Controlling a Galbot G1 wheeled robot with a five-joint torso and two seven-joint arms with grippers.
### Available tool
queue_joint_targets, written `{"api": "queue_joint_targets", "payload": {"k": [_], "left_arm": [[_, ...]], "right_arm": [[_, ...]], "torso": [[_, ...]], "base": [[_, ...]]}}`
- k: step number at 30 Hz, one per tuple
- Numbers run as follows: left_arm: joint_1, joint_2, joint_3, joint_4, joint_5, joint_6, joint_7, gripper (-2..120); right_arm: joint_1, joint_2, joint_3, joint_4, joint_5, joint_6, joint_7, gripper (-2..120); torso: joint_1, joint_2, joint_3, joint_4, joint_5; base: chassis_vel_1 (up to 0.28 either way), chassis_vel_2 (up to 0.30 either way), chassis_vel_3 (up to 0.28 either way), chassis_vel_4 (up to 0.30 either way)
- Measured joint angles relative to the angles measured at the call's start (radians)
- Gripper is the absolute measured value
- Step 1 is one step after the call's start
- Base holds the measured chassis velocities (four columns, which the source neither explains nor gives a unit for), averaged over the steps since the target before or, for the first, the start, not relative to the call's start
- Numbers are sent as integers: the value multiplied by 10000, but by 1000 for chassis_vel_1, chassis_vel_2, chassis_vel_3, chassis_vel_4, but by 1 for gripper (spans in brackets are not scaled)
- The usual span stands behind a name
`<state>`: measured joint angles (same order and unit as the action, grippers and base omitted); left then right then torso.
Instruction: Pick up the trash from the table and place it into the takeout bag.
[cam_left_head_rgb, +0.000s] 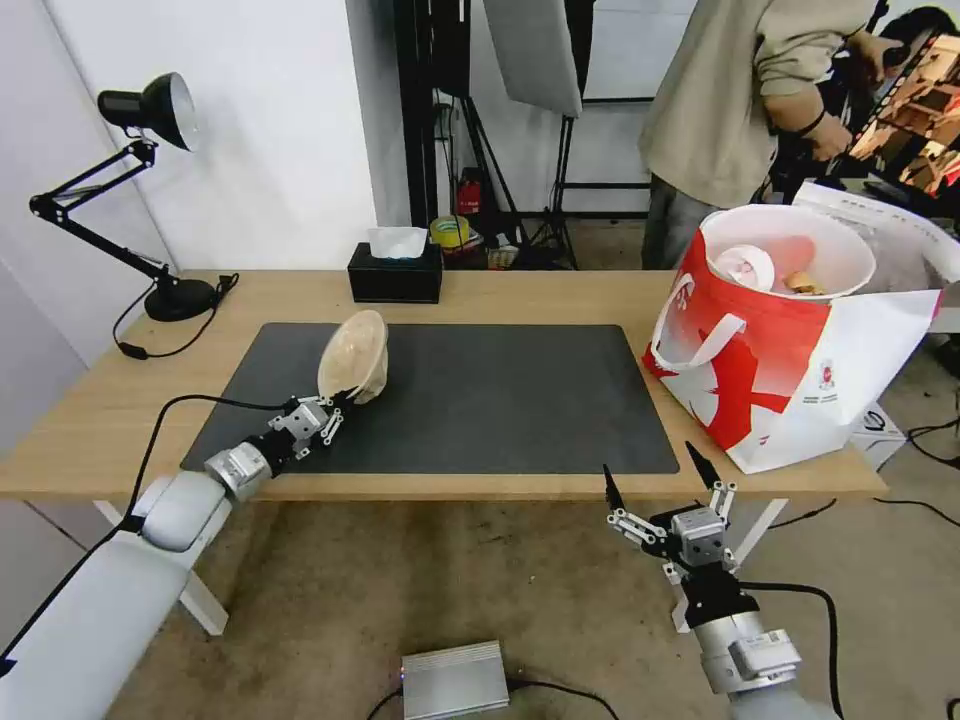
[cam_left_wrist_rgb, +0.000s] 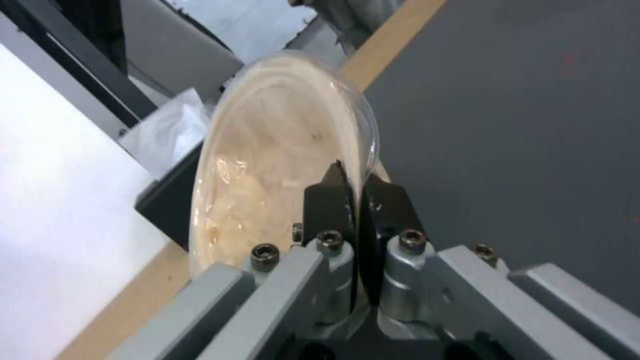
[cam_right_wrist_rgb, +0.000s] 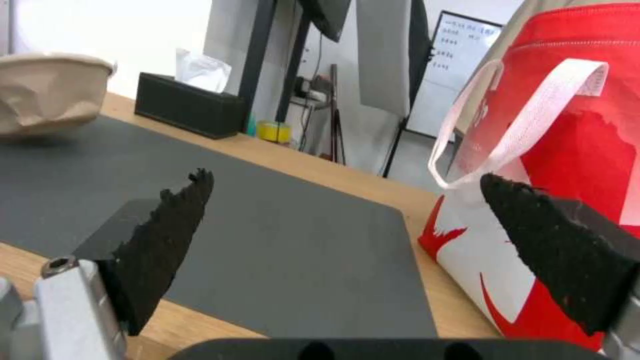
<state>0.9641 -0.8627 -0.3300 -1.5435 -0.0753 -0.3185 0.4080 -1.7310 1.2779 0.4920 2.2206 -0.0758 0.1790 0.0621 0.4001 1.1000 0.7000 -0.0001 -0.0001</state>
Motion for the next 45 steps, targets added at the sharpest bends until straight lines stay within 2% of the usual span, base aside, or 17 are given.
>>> {"api": "queue_joint_targets", "payload": {"k": [9,18,29,36,39,40,45], "left_arm": [[370,376,-560,-629,-393,-143,-22,0],[990,919,-1260,-1777,-1002,-209,-26,0],[959,921,-1303,-2684,-1336,-210,-21,0],[92,937,-421,-2998,-1448,-8,-32,0],[-759,942,487,-2969,-1517,288,-232,0],[-759,942,487,-2969,-1517,288,-232,0],[-2163,1105,1668,-2601,-1739,463,-457,0]], "right_arm": [[0,0,0,0,0,0,0,100],[0,1,0,0,0,0,0,100],[1,0,0,0,0,0,0,100],[1,1,0,0,0,0,0,100],[1,0,0,0,-1,0,0,100],[1,0,0,0,-1,0,0,100],[0,0,0,0,-1,0,0,100]], "torso": [[0,0,0,0,0],[-1,0,0,1,1],[-2,0,-1,2,1],[-3,0,0,1,2],[-2,0,0,0,2],[-2,0,0,0,2],[-2,0,0,0,2]], "base": [[0,0,0,0],[0,0,0,0],[0,0,0,0],[0,0,0,0],[0,0,0,0],[0,0,0,0],[0,0,0,0]]}}
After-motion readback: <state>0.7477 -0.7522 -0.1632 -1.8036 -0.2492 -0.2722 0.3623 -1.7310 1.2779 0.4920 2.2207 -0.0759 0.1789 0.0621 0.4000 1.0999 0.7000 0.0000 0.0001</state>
